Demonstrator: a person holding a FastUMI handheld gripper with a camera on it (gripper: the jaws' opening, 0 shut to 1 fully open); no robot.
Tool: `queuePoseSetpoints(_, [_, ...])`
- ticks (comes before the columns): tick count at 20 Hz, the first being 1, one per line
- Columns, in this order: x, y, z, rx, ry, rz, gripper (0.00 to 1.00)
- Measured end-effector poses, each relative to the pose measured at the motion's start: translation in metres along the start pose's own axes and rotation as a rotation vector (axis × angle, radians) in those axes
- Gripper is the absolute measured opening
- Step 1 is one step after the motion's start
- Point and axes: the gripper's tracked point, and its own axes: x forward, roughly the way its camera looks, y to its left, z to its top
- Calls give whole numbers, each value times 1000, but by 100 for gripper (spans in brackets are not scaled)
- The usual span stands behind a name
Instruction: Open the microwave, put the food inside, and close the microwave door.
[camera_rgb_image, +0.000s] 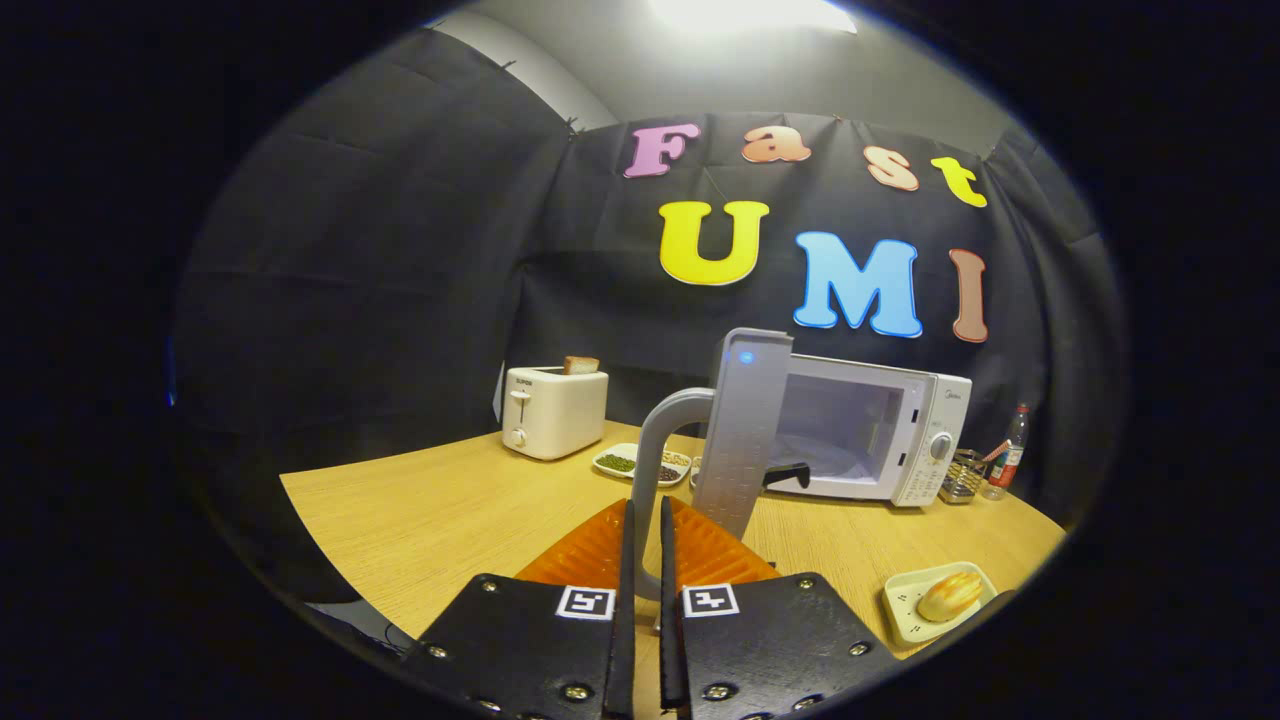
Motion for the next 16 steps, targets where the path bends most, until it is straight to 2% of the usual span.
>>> queuePoseSetpoints(2, [-13,-2,6,2,-31,63,11])
queuePoseSetpoints(4, [-19,-11,7,-8,-33,118,36])
queuePoseSetpoints(5, [-26,-25,3,-18,-27,111,48])
queuePoseSetpoints(7, [-35,-57,-2,-25,-30,72,52])
queuePoseSetpoints(9, [-39,-71,-5,29,-67,130,60])
queuePoseSetpoints(10, [-40,-89,-13,65,-44,107,62])
queuePoseSetpoints(11, [-45,-115,-32,66,19,62,72])
queuePoseSetpoints(12, [-51,-139,-46,33,82,18,79])
queuePoseSetpoints(14, [-61,-173,-47,-32,77,-57,82])
queuePoseSetpoints(16, [-66,-194,-52,-73,55,-77,81])
